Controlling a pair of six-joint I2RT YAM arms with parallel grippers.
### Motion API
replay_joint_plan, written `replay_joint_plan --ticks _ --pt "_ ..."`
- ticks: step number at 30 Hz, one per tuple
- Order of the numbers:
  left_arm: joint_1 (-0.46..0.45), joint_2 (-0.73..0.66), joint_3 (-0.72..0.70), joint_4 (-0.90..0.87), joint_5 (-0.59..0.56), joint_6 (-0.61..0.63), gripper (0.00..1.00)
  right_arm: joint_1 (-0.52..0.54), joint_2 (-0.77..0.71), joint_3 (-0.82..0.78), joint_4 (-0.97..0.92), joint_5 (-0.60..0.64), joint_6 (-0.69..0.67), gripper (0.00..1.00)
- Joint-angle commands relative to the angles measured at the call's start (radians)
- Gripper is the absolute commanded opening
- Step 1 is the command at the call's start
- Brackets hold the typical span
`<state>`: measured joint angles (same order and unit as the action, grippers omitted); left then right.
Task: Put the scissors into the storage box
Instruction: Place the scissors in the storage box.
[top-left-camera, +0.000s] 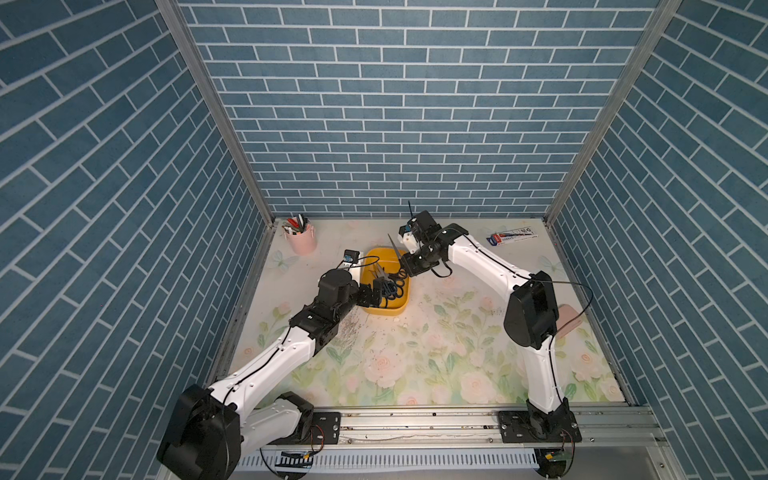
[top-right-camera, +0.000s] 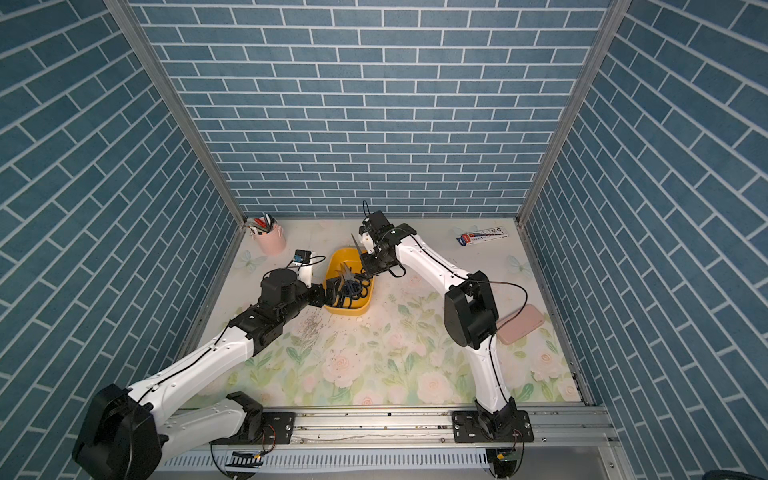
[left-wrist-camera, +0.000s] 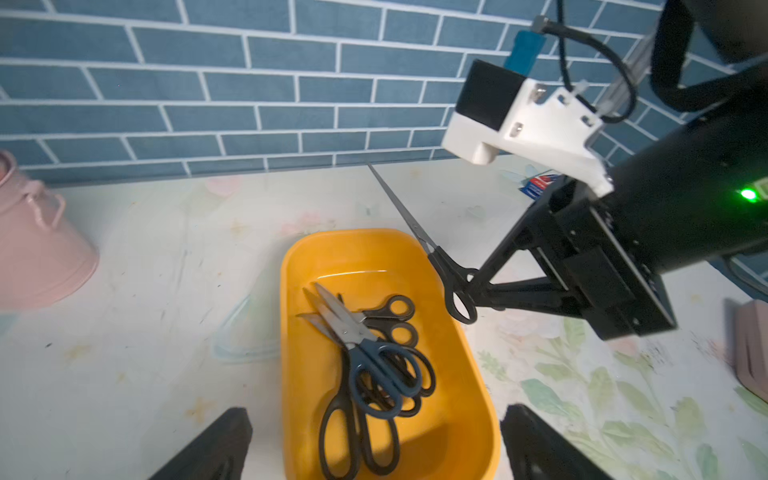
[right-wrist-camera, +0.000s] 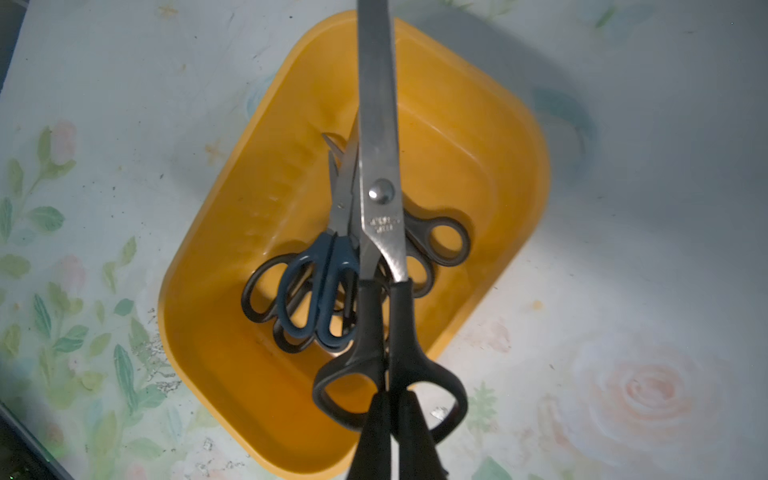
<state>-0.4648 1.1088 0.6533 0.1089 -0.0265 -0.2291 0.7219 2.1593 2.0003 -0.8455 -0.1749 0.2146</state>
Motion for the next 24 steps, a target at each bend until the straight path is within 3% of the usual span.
replay_joint_plan --ticks 1,5,10,24 --pt "0.059 -0.034 -0.028 -0.052 -0.025 -0.048 1.0 0.021 0.028 0.046 -0.04 -0.015 0.081 0.0" --pt "0.085 -0.051 -0.038 -0.075 -0.042 -0.052 1.0 0.047 0.065 0.025 -0.032 0.039 0.19 0.0" --pt "0.091 -0.03 -0.034 -0.072 -0.06 -0.065 1.0 0.073 0.044 -0.048 0.047 0.011 0.303 0.0" --pt "0.093 -0.063 -0.051 -0.048 -0.143 -0.093 1.0 0.122 0.096 -0.029 0.026 0.083 0.411 0.01"
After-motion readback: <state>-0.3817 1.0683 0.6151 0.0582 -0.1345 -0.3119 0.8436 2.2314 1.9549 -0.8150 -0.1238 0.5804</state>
